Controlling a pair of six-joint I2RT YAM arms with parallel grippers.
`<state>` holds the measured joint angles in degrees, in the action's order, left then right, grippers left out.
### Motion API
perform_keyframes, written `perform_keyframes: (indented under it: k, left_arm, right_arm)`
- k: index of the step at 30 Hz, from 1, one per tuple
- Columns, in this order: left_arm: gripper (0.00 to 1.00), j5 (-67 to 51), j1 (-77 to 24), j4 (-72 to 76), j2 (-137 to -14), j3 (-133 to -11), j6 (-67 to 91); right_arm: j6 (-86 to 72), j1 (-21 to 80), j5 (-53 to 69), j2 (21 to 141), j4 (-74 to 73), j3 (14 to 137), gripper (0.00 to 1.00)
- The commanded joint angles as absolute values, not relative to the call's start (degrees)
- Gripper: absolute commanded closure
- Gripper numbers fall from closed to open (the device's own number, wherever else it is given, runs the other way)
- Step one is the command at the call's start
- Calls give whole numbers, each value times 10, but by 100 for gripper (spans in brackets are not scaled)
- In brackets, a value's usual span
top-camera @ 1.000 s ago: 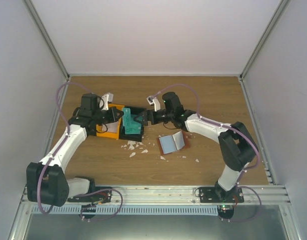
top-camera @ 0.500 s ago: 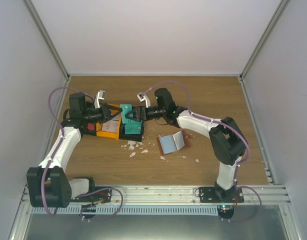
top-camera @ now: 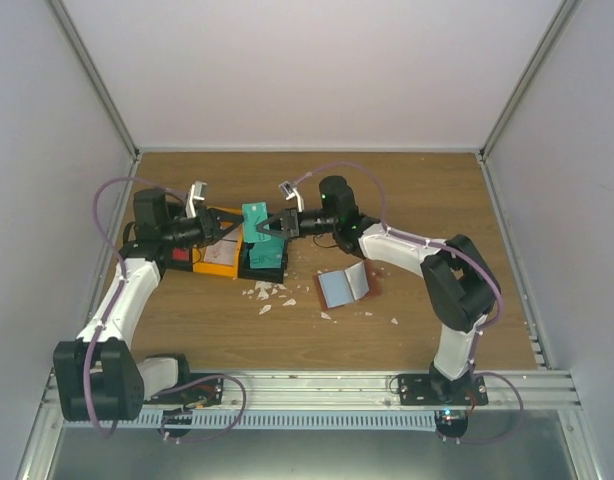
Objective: Put the credit cards into the card holder
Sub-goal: Pick up the credit card from the storage box.
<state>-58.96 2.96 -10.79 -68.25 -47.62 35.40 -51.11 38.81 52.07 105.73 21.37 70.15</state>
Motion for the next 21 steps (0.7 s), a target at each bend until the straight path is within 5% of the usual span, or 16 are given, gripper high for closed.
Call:
perform_keyframes:
  k: [1,13,21]
  left_arm:
    - [69,-613,27,-81,-662,-464,347]
    - [59,-646,24,-96,-670,-450,299]
    - [83,-639,12,-106,-670,-442,275]
  right_arm:
    - [-546,375,533,1039,269,684,99]
    - [-619,371,595,1033,371,658,99]
    - [-661,371,610,1031,427,642,99]
